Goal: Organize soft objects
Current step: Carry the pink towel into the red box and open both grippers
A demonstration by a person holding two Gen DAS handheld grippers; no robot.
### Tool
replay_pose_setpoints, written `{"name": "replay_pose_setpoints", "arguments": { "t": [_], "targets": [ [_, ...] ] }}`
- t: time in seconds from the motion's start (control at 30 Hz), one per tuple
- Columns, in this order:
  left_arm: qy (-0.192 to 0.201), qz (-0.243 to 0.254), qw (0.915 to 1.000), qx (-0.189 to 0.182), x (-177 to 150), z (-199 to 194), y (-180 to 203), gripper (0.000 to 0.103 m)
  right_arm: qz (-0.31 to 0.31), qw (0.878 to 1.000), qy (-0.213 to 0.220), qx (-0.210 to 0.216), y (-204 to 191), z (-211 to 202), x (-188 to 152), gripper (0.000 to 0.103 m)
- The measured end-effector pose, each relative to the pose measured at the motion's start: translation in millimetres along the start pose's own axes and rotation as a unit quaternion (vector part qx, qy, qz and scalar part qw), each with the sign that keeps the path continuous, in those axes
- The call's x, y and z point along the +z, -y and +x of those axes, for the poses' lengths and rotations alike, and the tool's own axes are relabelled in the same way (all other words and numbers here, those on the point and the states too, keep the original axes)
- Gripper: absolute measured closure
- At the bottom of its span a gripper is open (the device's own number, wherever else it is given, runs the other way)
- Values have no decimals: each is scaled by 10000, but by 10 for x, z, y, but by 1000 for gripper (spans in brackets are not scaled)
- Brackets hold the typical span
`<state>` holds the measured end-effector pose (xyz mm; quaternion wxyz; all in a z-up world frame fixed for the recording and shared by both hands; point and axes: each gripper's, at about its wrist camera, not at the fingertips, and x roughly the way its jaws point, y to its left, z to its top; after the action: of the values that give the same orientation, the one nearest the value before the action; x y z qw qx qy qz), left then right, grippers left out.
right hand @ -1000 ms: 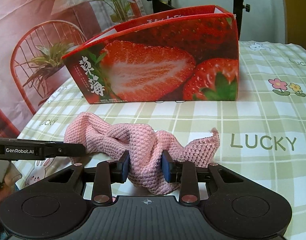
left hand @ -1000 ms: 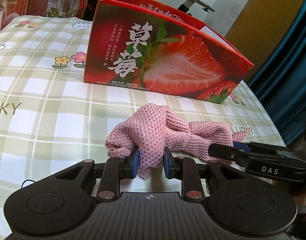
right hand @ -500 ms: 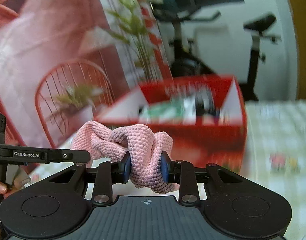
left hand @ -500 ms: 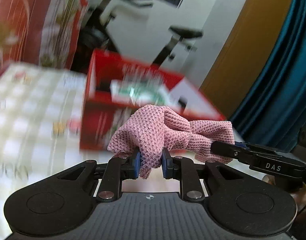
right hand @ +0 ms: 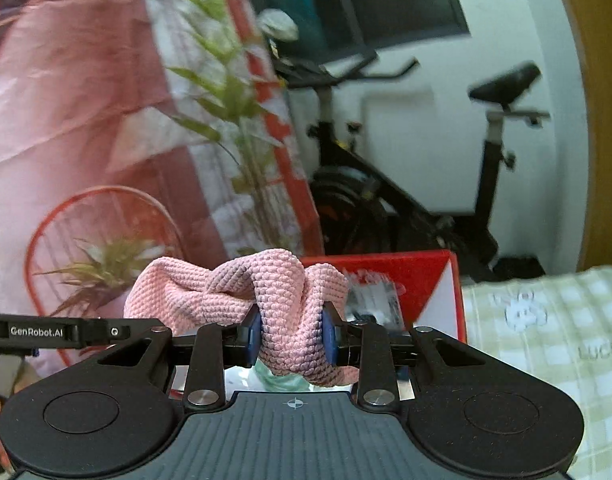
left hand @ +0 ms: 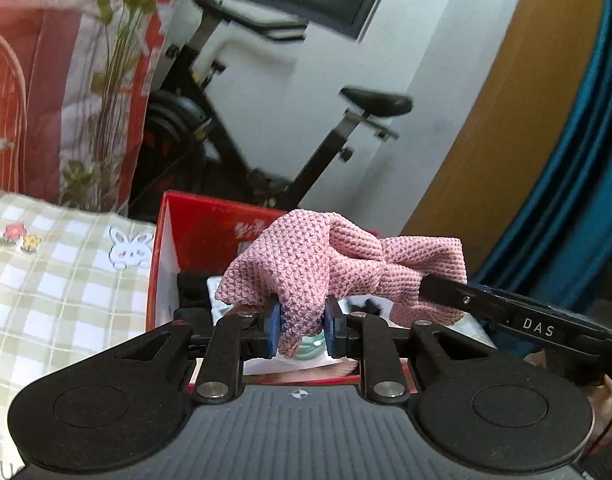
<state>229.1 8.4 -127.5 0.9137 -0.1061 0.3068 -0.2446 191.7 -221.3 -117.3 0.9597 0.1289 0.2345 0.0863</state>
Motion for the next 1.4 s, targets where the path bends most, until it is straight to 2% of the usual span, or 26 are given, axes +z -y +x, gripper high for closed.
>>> {"name": "replay_pose_setpoints", "arguments": {
  "t": [0.2, 0.27, 0.3, 0.37, 0.43, 0.6, 0.63, 0.7, 0.8, 0.97, 1.07, 1.23, 1.3, 1.4],
  "targets": [
    [-617, -251, 9977, 150, -15, 384, -213, 76, 484, 9953, -784, -314, 164, 447, -189, 75],
    [-686, -282, 9969, 246, -36, 423, -237, 69, 586, 9923, -987, -465, 204, 552, -246, 75],
    [-674, -289, 9969, 272, -32, 435, -254, 62, 595, 9914, -1032, -547, 218, 572, -267, 74],
    [-632, -288, 9973, 227, -37, 427, -264, 54, 583, 9895, -1164, -632, 232, 632, -297, 74],
    [-615, -215, 9976, 247, -27, 422, -243, 44, 570, 9884, -1226, -693, 226, 677, -304, 74],
    [-564, -63, 9979, 327, -13, 422, -190, 37, 401, 9876, -1307, -776, 154, 709, -285, 73],
    [-551, -56, 9979, 348, -9, 418, -188, 31, 381, 9875, -1312, -785, 138, 708, -294, 73],
    [-505, -49, 9980, 383, 2, 402, -183, 25, 374, 9875, -1311, -794, 152, 668, -280, 71],
    [-458, 12, 9976, 519, 31, 351, -140, 21, 279, 9875, -1305, -833, 129, 620, -244, 67],
    [-305, 361, 9957, 796, 83, 210, -22, 8, 9, 9883, -1248, -872, 21, 530, -192, 60],
    [-162, 458, 9942, 963, 115, 102, 26, 1, -123, 9889, -1182, -892, -25, 454, -148, 50],
    [-30, 422, 9875, 1515, 159, -29, 47, 0, -274, 9898, -1035, -939, -112, 286, -75, 33],
    [-23, 440, 9858, 1618, 169, -76, 57, 0, -340, 9898, -981, -979, -149, 231, -45, 19],
    [66, 483, 9840, 1715, 179, -180, 88, 0, -448, 9906, -836, -986, -210, 119, 5, 3]
  ]
}}
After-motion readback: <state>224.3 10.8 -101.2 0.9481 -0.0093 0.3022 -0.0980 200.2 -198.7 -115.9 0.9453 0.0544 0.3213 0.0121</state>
